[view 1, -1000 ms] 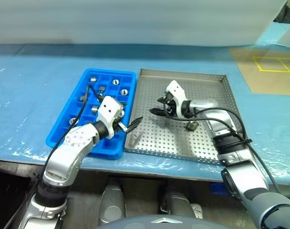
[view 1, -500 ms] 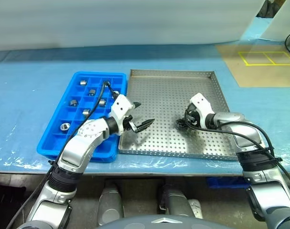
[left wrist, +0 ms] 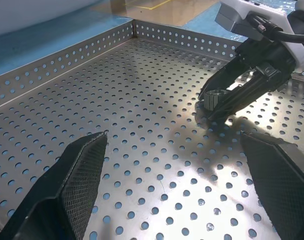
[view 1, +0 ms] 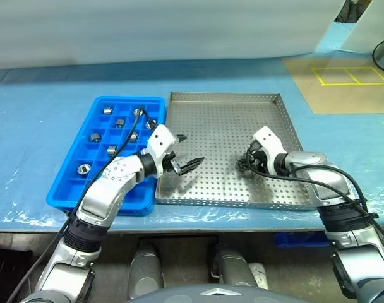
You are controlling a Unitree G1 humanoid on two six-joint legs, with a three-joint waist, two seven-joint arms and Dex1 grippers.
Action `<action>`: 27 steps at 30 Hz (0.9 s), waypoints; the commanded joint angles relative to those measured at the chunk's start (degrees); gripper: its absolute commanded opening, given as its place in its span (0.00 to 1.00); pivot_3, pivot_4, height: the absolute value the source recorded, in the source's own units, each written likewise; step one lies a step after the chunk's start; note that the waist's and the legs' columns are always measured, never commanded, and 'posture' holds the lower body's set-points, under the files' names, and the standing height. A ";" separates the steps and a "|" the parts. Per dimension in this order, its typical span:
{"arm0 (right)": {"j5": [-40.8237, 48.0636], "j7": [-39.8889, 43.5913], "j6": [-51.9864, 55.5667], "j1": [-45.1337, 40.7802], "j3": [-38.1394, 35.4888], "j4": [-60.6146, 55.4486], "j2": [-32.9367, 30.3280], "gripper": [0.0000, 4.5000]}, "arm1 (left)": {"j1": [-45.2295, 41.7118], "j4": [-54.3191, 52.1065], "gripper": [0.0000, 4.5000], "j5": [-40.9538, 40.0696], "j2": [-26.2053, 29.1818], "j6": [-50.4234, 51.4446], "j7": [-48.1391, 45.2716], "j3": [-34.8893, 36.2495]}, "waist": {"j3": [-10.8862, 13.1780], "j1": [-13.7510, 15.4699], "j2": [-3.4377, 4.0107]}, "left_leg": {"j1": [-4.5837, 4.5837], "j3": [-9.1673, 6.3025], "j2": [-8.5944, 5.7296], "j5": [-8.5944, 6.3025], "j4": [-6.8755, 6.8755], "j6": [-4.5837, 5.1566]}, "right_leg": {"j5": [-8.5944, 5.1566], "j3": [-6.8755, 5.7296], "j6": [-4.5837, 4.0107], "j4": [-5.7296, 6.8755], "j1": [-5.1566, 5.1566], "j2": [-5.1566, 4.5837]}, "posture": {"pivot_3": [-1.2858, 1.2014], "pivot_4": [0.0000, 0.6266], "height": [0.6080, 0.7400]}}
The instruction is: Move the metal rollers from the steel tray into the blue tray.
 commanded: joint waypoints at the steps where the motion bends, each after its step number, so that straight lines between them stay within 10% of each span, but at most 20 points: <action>1: 2.01 0.12 -2.95 -3.93 -0.93 -0.30 2.23 0.40 | 1.23 -5.10 1.00 -0.89 0.80 1.13 1.03 2.22 | 0.00 0.01 0.00 | 0.00 0.00 0.00 0.00 0.00 0.00 | 0.00 0.00 0.00 0.00 0.00 -0.01 | 0.48 0.24 1.00; 27: 4.41 18.00 -25.02 -18.21 12.58 14.31 24.04 0.40 | 32.77 -39.01 1.00 -3.14 0.63 14.01 19.29 15.20 | 0.02 6.89 -0.01 | -0.26 -0.22 0.05 -0.14 -0.12 0.22 | -0.04 -0.31 -0.01 -0.18 -0.08 -0.07 | 0.70 0.24 1.00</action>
